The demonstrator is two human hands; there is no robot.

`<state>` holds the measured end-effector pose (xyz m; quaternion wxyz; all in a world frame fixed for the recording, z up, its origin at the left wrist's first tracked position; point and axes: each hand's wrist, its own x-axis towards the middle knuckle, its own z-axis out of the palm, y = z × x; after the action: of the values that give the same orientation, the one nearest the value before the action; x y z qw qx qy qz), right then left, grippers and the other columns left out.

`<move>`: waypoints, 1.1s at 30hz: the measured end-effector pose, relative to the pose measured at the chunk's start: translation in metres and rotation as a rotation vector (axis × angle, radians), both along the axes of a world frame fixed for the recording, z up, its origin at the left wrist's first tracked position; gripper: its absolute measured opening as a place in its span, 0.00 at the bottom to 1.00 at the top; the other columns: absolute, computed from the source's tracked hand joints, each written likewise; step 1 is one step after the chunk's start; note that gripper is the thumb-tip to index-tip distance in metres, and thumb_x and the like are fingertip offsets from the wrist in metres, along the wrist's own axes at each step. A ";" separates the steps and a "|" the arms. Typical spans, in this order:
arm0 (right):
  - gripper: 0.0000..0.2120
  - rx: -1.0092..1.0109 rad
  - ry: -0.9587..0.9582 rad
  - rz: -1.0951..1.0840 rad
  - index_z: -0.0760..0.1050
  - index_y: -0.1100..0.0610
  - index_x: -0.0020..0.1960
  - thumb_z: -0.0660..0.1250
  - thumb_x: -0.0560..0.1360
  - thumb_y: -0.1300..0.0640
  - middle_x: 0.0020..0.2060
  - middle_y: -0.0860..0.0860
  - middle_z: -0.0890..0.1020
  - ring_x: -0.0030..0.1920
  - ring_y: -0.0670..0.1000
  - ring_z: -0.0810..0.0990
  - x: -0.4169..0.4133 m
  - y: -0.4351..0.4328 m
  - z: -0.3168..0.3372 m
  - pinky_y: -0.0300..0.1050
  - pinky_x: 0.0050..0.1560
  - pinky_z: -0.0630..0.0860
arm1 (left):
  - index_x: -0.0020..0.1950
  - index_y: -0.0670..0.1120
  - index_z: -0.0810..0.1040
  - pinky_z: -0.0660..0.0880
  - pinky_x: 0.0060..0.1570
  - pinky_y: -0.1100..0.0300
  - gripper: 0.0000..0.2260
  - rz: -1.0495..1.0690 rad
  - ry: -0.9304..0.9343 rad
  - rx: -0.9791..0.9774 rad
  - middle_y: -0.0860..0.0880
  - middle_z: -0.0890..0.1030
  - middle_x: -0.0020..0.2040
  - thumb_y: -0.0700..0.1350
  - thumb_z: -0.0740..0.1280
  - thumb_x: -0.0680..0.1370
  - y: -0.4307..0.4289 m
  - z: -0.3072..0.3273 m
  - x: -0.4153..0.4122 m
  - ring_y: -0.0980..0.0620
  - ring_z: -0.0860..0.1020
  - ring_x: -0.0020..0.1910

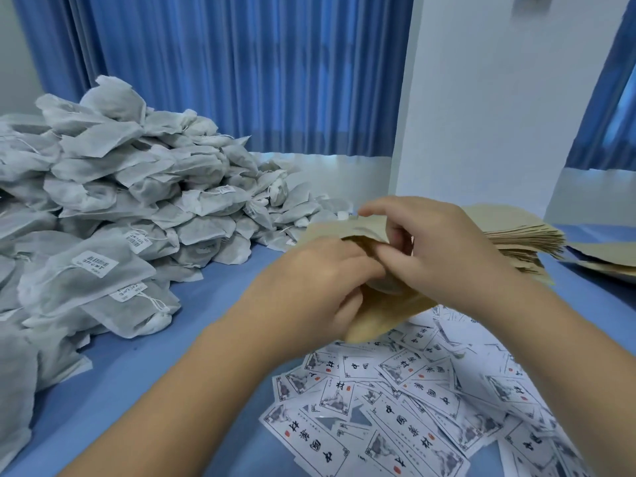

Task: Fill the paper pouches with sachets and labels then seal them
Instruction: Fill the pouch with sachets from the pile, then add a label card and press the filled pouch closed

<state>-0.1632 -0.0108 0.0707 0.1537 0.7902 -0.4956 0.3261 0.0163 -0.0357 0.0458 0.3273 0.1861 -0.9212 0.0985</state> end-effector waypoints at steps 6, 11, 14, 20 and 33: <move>0.09 0.049 0.022 -0.035 0.81 0.51 0.50 0.69 0.70 0.59 0.39 0.41 0.71 0.41 0.48 0.75 -0.008 0.023 -0.023 0.47 0.42 0.73 | 0.67 0.53 0.69 0.73 0.50 0.50 0.25 0.275 0.065 0.034 0.48 0.74 0.57 0.59 0.66 0.72 0.010 -0.024 0.006 0.46 0.75 0.52; 0.11 0.051 -0.145 -0.001 0.83 0.50 0.48 0.64 0.70 0.51 0.39 0.41 0.75 0.38 0.44 0.76 -0.017 0.046 -0.026 0.45 0.38 0.73 | 0.72 0.52 0.70 0.70 0.54 0.50 0.26 0.321 -0.060 0.134 0.50 0.73 0.65 0.41 0.65 0.74 0.012 -0.035 0.006 0.45 0.74 0.57; 0.12 0.040 -0.107 0.022 0.83 0.50 0.51 0.65 0.72 0.47 0.41 0.41 0.77 0.41 0.45 0.76 -0.022 0.061 -0.030 0.48 0.38 0.75 | 0.73 0.52 0.69 0.73 0.53 0.48 0.27 0.232 -0.025 0.177 0.50 0.74 0.66 0.36 0.62 0.74 0.020 -0.034 0.005 0.44 0.76 0.56; 0.19 0.131 0.173 0.032 0.79 0.49 0.60 0.62 0.75 0.42 0.53 0.46 0.80 0.50 0.49 0.78 -0.039 0.087 -0.060 0.50 0.46 0.78 | 0.74 0.56 0.66 0.70 0.62 0.50 0.32 0.145 -0.213 0.239 0.47 0.70 0.71 0.39 0.56 0.71 0.034 -0.049 0.009 0.45 0.72 0.65; 0.19 0.449 0.354 0.027 0.75 0.50 0.64 0.54 0.81 0.44 0.69 0.41 0.70 0.66 0.45 0.71 -0.048 0.087 -0.100 0.45 0.63 0.70 | 0.79 0.55 0.53 0.39 0.74 0.60 0.23 0.264 -0.502 0.372 0.54 0.46 0.79 0.56 0.46 0.83 0.042 -0.087 0.007 0.51 0.38 0.77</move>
<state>-0.2110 0.0758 -0.0291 0.0547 0.8557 -0.5102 0.0671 0.0238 0.0063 -0.0415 0.0352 0.3303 -0.9431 0.0129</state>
